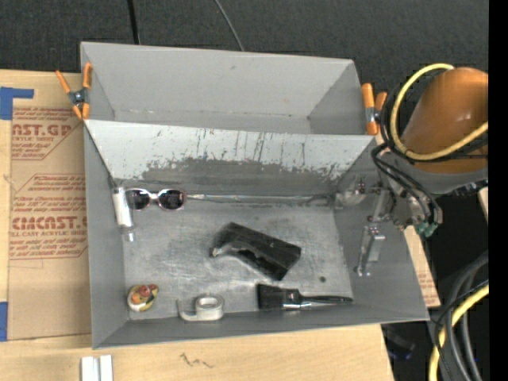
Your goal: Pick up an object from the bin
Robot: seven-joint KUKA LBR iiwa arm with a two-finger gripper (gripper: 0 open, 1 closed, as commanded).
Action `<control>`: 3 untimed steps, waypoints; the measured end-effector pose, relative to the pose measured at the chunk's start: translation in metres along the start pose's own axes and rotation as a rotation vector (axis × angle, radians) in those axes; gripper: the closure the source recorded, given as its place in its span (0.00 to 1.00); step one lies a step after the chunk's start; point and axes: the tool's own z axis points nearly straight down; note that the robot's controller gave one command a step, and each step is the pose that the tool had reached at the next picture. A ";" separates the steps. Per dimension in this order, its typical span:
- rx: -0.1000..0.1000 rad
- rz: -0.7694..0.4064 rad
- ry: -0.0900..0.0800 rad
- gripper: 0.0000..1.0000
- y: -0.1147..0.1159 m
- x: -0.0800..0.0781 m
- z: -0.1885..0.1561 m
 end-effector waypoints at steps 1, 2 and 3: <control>0.002 -0.130 -0.006 0.00 0.047 0.021 0.048; -0.003 -0.199 0.005 0.00 0.088 0.036 0.087; -0.002 -0.453 0.001 0.00 0.085 0.036 0.079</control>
Offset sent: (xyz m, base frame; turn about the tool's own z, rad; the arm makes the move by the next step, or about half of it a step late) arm -0.0302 0.0753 -0.0651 -0.1407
